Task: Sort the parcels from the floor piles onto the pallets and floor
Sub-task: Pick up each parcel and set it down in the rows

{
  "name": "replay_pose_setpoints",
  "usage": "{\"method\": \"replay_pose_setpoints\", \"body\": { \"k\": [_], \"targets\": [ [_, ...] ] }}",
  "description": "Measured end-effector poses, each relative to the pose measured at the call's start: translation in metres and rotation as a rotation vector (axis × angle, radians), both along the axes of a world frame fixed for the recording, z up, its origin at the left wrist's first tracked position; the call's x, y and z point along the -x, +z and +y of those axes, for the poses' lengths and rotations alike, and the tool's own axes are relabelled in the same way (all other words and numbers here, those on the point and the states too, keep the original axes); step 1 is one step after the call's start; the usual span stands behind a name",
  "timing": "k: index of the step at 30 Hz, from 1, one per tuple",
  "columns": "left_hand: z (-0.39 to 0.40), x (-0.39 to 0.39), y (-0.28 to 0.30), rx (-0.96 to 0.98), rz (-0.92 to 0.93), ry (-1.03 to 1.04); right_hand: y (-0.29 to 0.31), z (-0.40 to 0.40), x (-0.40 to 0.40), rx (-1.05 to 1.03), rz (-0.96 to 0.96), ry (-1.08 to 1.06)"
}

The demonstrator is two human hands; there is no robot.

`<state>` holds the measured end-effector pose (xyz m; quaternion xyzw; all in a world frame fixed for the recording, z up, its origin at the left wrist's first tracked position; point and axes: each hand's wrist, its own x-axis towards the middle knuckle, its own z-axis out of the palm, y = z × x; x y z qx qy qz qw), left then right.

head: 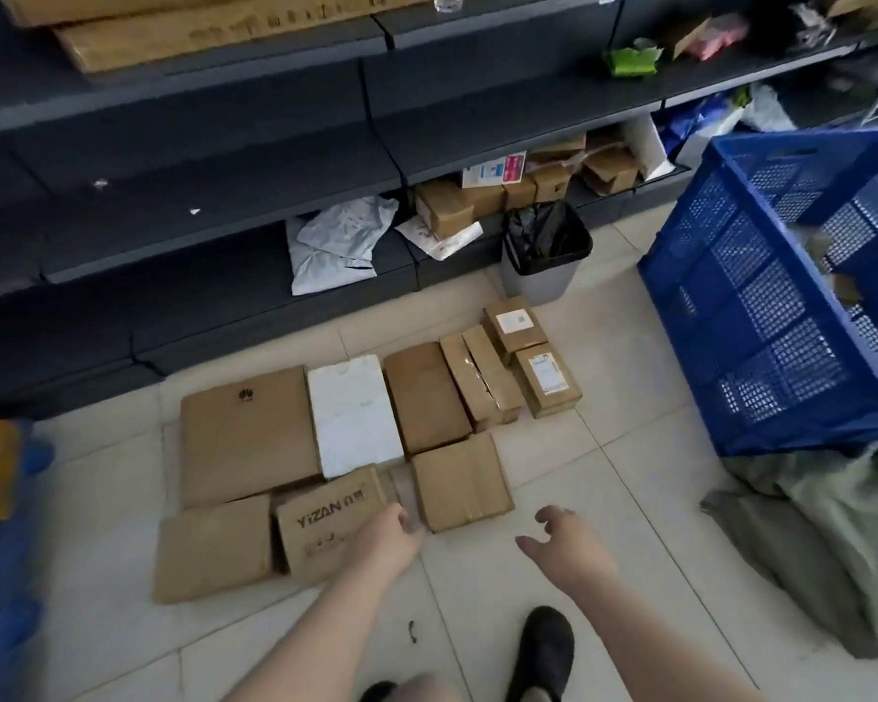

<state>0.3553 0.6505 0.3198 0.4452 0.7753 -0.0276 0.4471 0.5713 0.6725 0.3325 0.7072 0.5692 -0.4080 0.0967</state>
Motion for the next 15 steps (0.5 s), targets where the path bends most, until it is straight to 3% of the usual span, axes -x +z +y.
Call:
{"method": "replay_pose_setpoints", "body": {
  "k": [9, 15],
  "targets": [
    [0.059, -0.033, -0.222, 0.096, -0.103, 0.27, -0.228, 0.087, -0.015, 0.168, 0.033, 0.014],
    [0.092, -0.039, -0.393, 0.056, -0.204, 0.576, -0.407, 0.115, 0.013, 0.171, 0.088, -0.14]
  ]
}}
